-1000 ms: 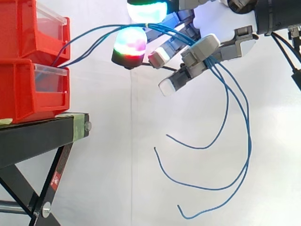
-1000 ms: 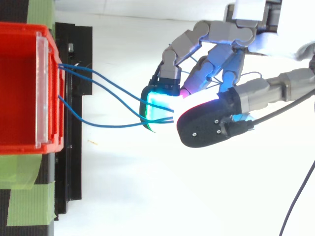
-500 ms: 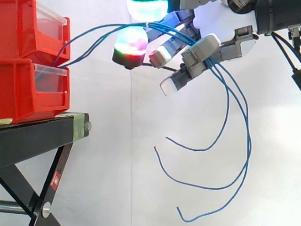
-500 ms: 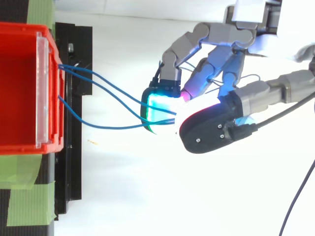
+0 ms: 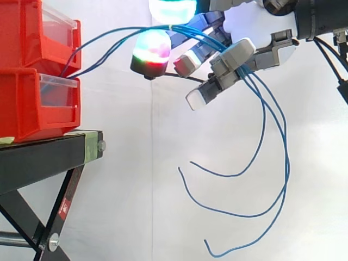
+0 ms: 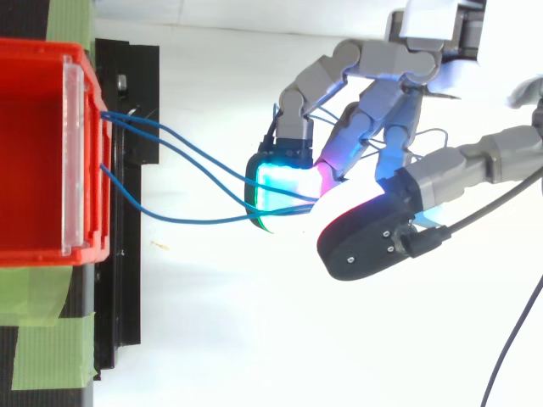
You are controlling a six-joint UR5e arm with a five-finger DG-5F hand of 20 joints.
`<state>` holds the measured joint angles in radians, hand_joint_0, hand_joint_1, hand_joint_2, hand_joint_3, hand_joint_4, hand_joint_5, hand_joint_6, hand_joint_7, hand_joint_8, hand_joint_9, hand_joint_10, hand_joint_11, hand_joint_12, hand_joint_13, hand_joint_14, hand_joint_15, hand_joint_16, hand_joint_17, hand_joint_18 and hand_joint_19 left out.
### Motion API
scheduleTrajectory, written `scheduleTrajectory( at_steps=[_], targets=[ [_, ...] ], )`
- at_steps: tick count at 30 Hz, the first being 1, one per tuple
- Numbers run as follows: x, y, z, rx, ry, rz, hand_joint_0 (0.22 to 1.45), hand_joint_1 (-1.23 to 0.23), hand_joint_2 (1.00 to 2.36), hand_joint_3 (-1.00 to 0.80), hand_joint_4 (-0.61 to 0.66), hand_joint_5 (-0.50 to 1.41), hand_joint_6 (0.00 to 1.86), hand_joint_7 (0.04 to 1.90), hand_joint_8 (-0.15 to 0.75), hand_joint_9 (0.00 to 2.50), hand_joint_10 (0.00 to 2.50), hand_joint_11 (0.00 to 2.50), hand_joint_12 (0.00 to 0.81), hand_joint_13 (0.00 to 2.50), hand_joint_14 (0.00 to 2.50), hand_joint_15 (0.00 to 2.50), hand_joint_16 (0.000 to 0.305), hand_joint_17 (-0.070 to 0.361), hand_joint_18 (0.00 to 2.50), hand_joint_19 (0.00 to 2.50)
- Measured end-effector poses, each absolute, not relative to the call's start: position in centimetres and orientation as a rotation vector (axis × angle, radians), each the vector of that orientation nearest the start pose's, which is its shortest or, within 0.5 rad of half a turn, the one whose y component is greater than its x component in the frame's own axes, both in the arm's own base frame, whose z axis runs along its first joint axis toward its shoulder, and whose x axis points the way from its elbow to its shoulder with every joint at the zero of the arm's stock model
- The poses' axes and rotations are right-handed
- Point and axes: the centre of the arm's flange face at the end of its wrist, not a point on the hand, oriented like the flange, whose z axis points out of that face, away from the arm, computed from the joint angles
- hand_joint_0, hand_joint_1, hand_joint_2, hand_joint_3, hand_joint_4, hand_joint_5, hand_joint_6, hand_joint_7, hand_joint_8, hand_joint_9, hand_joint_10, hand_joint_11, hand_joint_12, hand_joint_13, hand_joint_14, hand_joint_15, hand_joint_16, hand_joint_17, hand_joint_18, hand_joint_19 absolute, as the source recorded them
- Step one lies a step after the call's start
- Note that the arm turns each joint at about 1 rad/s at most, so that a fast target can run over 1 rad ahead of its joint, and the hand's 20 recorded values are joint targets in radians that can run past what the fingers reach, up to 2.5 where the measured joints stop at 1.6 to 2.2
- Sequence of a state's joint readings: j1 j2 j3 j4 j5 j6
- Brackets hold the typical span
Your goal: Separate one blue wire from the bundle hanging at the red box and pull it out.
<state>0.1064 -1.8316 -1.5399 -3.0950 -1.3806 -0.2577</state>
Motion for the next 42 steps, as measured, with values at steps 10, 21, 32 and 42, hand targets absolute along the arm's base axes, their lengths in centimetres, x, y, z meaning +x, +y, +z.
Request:
scheduleTrajectory(
  at_steps=[10, 21, 32, 42],
  targets=[
    [58.24, -9.06, 36.79, 1.156, 1.422, 0.858, 0.52, -0.68, 1.01, -0.41, 0.21, -0.16, 0.85, 0.91, 0.379, 1.08, 0.02, 1.16, 0.409, 1.62, 0.0, 1.43, 0.059, 0.133, 0.85, 0.46],
    [58.25, -9.03, 36.79, 1.155, 1.422, 0.859, 0.52, -0.66, 1.0, -0.44, 0.21, -0.15, 0.84, 0.94, 0.39, 1.13, 0.02, 1.16, 0.424, 1.64, 0.01, 1.41, 0.059, 0.132, 0.88, 0.46],
    [58.24, -9.03, 36.78, 1.156, 1.423, 0.858, 0.52, -0.66, 1.0, -0.44, 0.2, -0.14, 0.83, 0.97, 0.396, 1.18, 0.02, 1.16, 0.431, 1.66, 0.01, 1.4, 0.057, 0.128, 0.91, 0.48],
    [58.23, -9.03, 36.77, 1.156, 1.424, 0.858, 0.51, -0.6, 1.0, -0.46, 0.2, -0.13, 0.82, 0.94, 0.407, 1.2, 0.02, 1.11, 0.44, 1.68, 0.01, 1.37, 0.057, 0.129, 0.94, 0.48]
  ],
)
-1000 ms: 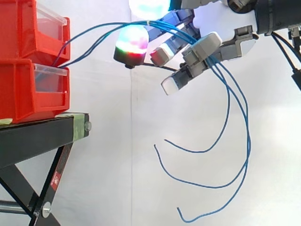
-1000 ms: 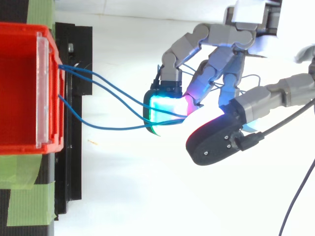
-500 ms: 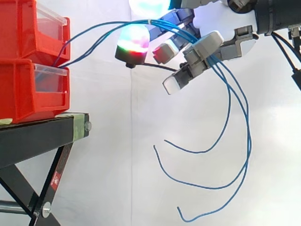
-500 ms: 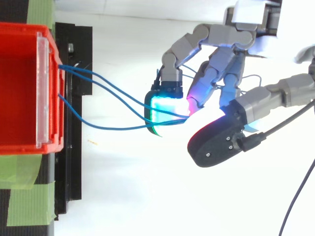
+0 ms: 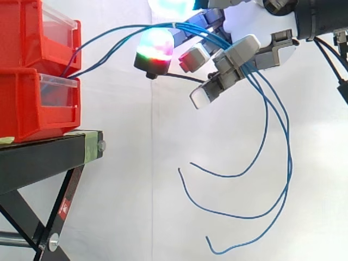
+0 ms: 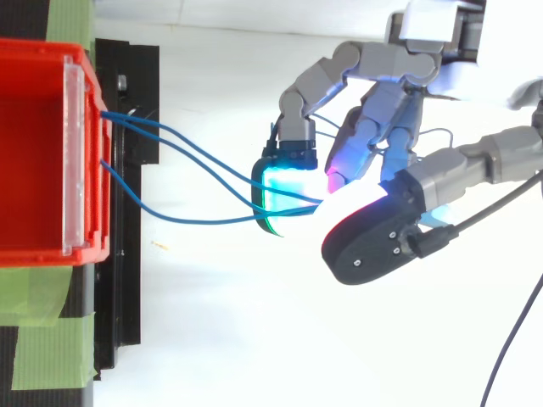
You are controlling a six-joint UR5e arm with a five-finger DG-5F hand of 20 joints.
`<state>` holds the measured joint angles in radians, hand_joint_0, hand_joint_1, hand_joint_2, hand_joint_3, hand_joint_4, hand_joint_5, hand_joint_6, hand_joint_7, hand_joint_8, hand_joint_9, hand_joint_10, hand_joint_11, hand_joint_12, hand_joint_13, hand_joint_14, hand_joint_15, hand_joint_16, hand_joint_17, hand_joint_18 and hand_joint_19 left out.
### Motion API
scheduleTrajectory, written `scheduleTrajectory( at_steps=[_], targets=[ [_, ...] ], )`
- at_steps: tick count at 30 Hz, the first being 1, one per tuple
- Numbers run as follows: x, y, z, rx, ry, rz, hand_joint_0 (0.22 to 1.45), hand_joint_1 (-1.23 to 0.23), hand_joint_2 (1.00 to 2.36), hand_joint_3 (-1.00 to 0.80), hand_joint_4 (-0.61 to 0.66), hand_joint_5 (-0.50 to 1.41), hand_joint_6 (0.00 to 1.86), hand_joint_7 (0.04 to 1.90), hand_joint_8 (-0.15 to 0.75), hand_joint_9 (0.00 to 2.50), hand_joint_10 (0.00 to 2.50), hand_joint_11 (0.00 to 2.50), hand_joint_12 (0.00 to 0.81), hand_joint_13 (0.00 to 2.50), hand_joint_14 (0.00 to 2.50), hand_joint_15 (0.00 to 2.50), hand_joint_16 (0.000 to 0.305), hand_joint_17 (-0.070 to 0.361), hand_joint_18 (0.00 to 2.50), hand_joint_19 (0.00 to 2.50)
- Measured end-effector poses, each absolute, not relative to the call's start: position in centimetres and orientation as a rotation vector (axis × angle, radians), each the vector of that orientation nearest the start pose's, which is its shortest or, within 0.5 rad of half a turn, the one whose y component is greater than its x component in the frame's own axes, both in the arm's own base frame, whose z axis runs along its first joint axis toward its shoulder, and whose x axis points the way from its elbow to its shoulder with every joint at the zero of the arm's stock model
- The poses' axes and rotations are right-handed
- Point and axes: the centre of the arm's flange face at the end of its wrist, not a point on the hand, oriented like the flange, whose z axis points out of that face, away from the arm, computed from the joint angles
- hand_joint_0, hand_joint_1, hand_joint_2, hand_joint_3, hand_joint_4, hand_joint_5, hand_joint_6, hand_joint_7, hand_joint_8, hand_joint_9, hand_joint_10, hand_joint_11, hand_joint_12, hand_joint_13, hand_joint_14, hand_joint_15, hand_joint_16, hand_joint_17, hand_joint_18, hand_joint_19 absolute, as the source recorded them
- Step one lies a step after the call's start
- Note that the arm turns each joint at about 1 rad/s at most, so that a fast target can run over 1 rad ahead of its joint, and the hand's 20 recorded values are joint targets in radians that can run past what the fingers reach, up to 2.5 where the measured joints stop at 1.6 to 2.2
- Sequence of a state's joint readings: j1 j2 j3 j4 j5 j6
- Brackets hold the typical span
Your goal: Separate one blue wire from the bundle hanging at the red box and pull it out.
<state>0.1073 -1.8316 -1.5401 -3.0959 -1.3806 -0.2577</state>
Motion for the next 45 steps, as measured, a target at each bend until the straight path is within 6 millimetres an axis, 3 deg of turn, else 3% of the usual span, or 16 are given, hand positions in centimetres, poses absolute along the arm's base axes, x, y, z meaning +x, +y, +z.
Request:
scheduleTrajectory(
  at_steps=[16, 38, 45],
  targets=[
    [58.18, -9.03, 36.74, 1.158, 1.427, 0.855, 0.59, -0.69, 1.01, -0.34, 0.17, -0.12, 0.82, 1.02, 0.39, 1.22, 0.02, 1.08, 0.417, 1.67, 0.01, 1.35, 0.051, 0.115, 0.94, 0.51],
    [58.18, -8.88, 36.72, 1.158, 1.431, 0.856, 0.6, -0.87, 1.03, -0.15, 0.12, -0.14, 0.86, 1.05, 0.378, 1.17, 0.02, 1.14, 0.419, 1.61, 0.01, 1.38, 0.05, 0.112, 0.92, 0.49],
    [58.18, -8.87, 36.72, 1.157, 1.431, 0.856, 0.6, -0.89, 1.02, -0.13, 0.19, -0.17, 0.9, 0.96, 0.38, 1.1, 0.02, 1.14, 0.43, 1.58, 0.01, 1.38, 0.052, 0.117, 0.91, 0.49]
  ],
)
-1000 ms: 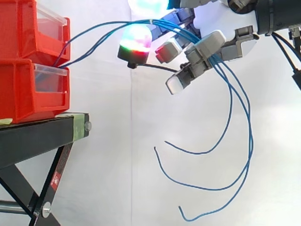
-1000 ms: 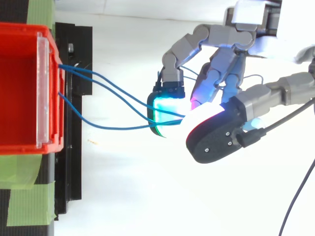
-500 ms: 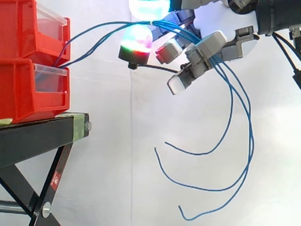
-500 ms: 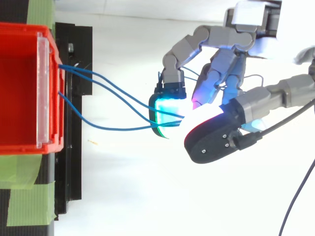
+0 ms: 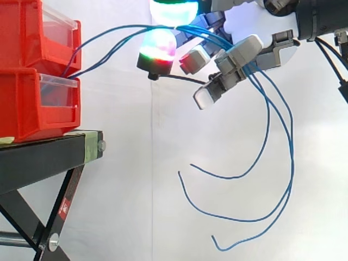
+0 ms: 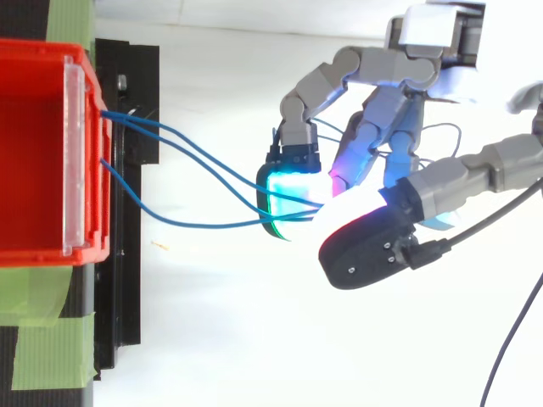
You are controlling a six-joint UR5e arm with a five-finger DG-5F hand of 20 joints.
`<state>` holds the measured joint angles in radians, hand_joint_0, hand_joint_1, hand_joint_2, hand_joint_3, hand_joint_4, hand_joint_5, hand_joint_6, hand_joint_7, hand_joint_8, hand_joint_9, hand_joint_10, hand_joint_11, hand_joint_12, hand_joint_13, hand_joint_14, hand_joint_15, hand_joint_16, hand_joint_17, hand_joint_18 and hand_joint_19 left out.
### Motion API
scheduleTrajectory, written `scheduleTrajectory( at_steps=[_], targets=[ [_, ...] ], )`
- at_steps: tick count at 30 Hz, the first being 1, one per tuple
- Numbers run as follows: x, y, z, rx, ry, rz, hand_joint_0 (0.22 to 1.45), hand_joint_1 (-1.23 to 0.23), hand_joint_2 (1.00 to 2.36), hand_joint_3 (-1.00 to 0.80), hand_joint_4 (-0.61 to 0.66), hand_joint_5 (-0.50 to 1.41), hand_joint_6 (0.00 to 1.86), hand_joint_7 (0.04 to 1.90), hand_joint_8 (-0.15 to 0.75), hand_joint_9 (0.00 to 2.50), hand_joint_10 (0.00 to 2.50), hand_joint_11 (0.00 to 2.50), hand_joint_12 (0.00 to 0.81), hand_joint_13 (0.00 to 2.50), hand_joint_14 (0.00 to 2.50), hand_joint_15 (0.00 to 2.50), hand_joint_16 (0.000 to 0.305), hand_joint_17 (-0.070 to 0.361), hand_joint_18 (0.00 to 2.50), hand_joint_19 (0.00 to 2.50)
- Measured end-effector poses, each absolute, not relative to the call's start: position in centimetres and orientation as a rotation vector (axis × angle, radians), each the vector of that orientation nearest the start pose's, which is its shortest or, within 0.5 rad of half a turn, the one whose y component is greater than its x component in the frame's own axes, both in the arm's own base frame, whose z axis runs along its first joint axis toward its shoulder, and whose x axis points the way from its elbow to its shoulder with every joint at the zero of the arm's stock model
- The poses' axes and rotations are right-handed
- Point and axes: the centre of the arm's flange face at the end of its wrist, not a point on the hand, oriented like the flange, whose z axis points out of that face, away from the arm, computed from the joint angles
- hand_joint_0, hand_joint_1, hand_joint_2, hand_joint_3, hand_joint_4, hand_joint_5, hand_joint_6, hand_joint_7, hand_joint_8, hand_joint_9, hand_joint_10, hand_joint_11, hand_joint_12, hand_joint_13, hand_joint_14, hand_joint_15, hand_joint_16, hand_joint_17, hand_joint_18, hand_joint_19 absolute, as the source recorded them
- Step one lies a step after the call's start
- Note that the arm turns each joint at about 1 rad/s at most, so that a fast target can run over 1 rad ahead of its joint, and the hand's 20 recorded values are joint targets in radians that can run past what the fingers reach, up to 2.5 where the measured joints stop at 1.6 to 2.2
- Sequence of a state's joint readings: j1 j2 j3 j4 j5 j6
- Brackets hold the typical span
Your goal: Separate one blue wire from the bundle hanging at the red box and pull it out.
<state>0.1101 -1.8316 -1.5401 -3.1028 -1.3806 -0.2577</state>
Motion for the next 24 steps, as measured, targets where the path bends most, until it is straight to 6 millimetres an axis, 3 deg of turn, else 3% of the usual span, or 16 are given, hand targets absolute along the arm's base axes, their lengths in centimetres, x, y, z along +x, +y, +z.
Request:
scheduleTrajectory(
  at_steps=[16, 21, 24],
  targets=[
    [58.21, -8.86, 36.74, 1.157, 1.429, 0.858, 0.6, -0.97, 1.01, -0.39, 0.22, -0.2, 0.9, 0.91, 0.372, 1.02, 0.02, 1.11, 0.428, 1.54, 0.02, 1.35, 0.054, 0.122, 0.88, 0.48],
    [58.2, -8.86, 36.74, 1.158, 1.43, 0.858, 0.58, -0.94, 1.0, -0.46, 0.23, -0.2, 0.9, 0.87, 0.379, 1.03, 0.02, 1.12, 0.435, 1.54, 0.01, 1.35, 0.055, 0.123, 0.88, 0.49],
    [58.2, -8.89, 36.74, 1.159, 1.428, 0.858, 0.57, -0.82, 1.01, -0.43, 0.22, -0.18, 0.88, 0.89, 0.387, 1.12, 0.02, 1.13, 0.434, 1.57, 0.01, 1.35, 0.054, 0.121, 0.92, 0.5]
  ],
)
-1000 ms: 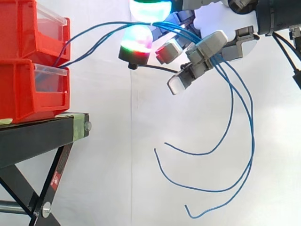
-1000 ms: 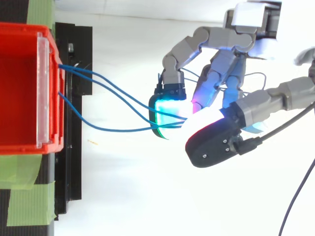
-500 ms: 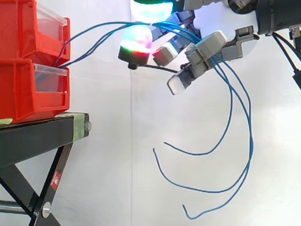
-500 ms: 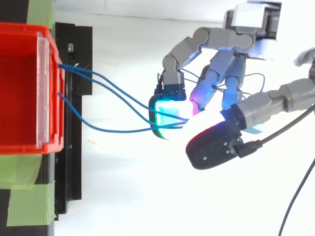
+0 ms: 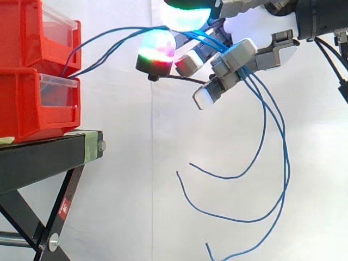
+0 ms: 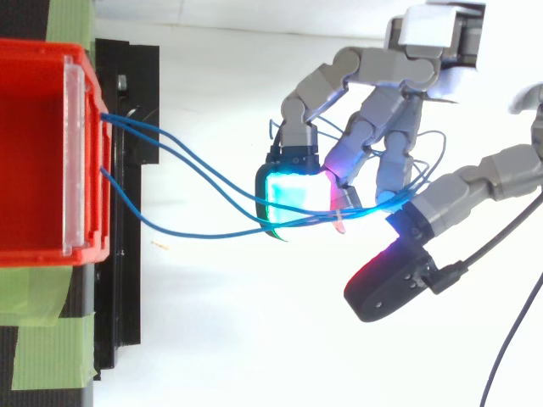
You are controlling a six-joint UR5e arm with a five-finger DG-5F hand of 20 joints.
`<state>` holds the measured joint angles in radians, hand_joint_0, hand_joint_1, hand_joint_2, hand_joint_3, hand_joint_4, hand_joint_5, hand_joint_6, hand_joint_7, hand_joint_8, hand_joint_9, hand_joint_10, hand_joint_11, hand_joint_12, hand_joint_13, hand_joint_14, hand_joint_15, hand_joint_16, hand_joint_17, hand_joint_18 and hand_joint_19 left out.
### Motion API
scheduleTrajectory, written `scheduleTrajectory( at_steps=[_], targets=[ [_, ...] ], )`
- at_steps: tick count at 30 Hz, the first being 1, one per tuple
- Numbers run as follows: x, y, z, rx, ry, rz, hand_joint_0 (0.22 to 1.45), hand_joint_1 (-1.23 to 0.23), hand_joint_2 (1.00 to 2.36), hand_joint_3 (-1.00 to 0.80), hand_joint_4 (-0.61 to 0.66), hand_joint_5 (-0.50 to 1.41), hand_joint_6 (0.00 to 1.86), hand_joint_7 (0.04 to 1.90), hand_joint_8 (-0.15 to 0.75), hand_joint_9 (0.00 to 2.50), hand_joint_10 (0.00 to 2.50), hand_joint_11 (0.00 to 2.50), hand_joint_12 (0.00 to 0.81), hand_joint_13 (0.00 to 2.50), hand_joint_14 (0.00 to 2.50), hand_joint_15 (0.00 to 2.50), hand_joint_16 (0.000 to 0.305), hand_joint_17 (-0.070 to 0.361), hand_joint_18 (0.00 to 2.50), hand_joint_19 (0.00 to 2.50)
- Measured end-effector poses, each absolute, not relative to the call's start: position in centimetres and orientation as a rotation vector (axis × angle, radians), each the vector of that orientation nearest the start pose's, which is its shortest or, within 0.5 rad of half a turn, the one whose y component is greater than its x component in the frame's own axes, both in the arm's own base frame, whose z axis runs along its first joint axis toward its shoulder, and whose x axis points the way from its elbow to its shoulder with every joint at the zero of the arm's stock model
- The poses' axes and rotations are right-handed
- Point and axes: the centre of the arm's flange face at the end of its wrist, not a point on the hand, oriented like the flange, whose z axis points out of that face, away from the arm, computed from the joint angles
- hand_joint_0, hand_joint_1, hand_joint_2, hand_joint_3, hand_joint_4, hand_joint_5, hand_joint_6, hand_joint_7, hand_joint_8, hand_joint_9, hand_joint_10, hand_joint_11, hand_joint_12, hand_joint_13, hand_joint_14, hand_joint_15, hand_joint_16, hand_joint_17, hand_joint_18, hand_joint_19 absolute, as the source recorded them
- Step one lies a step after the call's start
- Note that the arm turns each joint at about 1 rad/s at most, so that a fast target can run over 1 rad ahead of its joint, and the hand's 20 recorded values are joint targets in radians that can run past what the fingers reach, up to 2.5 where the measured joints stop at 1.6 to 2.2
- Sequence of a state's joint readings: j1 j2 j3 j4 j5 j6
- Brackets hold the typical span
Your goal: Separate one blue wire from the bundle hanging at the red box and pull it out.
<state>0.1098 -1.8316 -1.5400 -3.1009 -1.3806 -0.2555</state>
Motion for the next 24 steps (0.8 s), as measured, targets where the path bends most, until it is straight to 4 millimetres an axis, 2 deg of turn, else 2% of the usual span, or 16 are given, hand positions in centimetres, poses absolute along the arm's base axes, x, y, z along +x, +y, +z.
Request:
scheduleTrajectory(
  at_steps=[4, 11, 18, 24],
  targets=[
    [58.21, -8.87, 36.74, 1.159, 1.428, 0.86, 0.56, -0.7, 1.01, -0.41, 0.21, -0.17, 0.87, 0.93, 0.397, 1.17, 0.02, 1.09, 0.435, 1.61, 0.01, 1.35, 0.054, 0.122, 0.94, 0.51],
    [58.2, -8.86, 36.73, 1.159, 1.429, 0.859, 0.57, -0.67, 1.01, -0.41, 0.21, -0.16, 0.86, 0.95, 0.403, 1.2, 0.02, 1.07, 0.437, 1.61, 0.01, 1.33, 0.053, 0.12, 0.94, 0.51],
    [58.21, -8.85, 36.74, 1.156, 1.429, 0.858, 0.62, -0.79, 1.02, -0.28, 0.17, -0.15, 0.9, 0.98, 0.405, 1.21, 0.02, 1.06, 0.436, 1.61, 0.02, 1.32, 0.05, 0.113, 0.95, 0.5],
    [58.22, -8.87, 36.74, 1.156, 1.428, 0.857, 0.63, -0.82, 1.02, -0.2, 0.11, -0.15, 0.91, 1.05, 0.405, 1.2, 0.02, 1.08, 0.442, 1.6, 0.02, 1.32, 0.05, 0.112, 0.96, 0.5]
  ],
)
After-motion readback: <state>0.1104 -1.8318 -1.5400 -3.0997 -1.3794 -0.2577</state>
